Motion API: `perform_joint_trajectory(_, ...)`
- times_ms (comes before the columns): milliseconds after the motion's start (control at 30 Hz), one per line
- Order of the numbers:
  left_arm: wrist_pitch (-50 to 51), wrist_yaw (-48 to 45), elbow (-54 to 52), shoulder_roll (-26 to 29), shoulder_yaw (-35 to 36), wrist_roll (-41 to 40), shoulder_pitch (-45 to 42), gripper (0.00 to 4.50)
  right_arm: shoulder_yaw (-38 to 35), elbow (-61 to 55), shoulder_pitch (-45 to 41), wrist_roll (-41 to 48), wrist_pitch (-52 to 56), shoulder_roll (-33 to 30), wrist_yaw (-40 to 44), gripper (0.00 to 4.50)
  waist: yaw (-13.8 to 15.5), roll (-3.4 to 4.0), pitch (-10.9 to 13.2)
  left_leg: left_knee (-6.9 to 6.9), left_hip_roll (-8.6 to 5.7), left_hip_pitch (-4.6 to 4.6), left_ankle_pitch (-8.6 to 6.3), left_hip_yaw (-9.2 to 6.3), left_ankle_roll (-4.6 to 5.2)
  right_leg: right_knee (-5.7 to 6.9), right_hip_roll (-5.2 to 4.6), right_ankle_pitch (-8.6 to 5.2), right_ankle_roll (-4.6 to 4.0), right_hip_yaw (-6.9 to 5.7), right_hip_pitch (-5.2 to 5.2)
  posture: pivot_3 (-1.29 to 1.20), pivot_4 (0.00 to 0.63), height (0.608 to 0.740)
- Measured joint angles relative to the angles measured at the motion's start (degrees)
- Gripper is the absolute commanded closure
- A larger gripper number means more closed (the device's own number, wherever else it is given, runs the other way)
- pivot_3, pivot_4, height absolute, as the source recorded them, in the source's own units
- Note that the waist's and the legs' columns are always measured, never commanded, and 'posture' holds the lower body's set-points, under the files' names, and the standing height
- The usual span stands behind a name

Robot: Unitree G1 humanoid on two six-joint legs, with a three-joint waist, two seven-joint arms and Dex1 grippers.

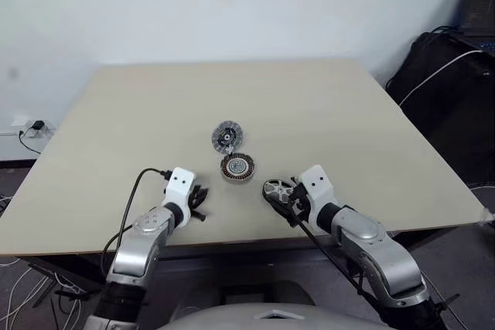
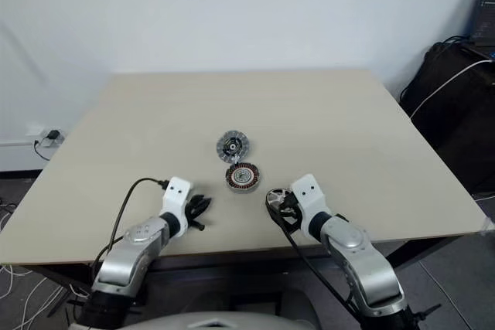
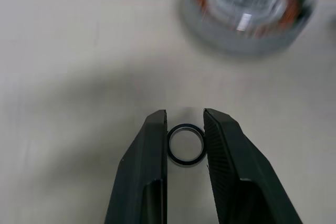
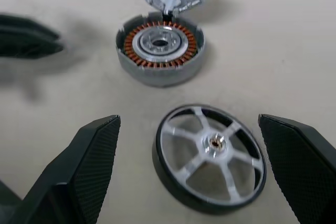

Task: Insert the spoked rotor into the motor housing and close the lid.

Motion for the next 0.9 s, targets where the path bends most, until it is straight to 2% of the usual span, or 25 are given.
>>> perform_joint_trajectory(233, -4.65, -1.18, 7.16, -3.88, -4.73, 0.91, -9.46, 3.83, 0.6, 0.26, -0.21, -0.16, -0.23, 0.5, -0.08, 0.0, -0.07, 0.02, -0.03, 0.03, -0.01, -0.45, 0.19, 0.01, -0.3, 0.02, 0.05, 0.07, -0.09, 0.05, -0.18, 0.0, 0.0, 0.74)
perform_joint_trajectory(600, -12.87, 0.14, 28.41, -8.39, -4.7, 3.44, -19.5, 3.83, 0.61, 0.2, -0.04, -0.73, -0.37, 1.14, -0.62, 0.0, 0.16, -0.02, -0.02, 0.14, -0.1, -0.53, 0.19, 0.01, -0.22, -0.01, 0.03, 0.13, -0.03, 0.01, -0.18, 0.0, 0.0, 0.74)
perform_joint_trajectory(900, -17.12, 1.57, 37.58, -9.85, -3.94, 4.63, -23.24, 3.83, 0.62, 0.18, 0.09, -0.99, -0.37, 1.41, -0.64, 0.0, 0.14, -0.02, -0.02, 0.17, -0.1, -0.53, 0.19, 0.0, -0.22, 0.0, 0.03, 0.14, -0.02, 0.0, -0.18, 0.0, 0.0, 0.74)
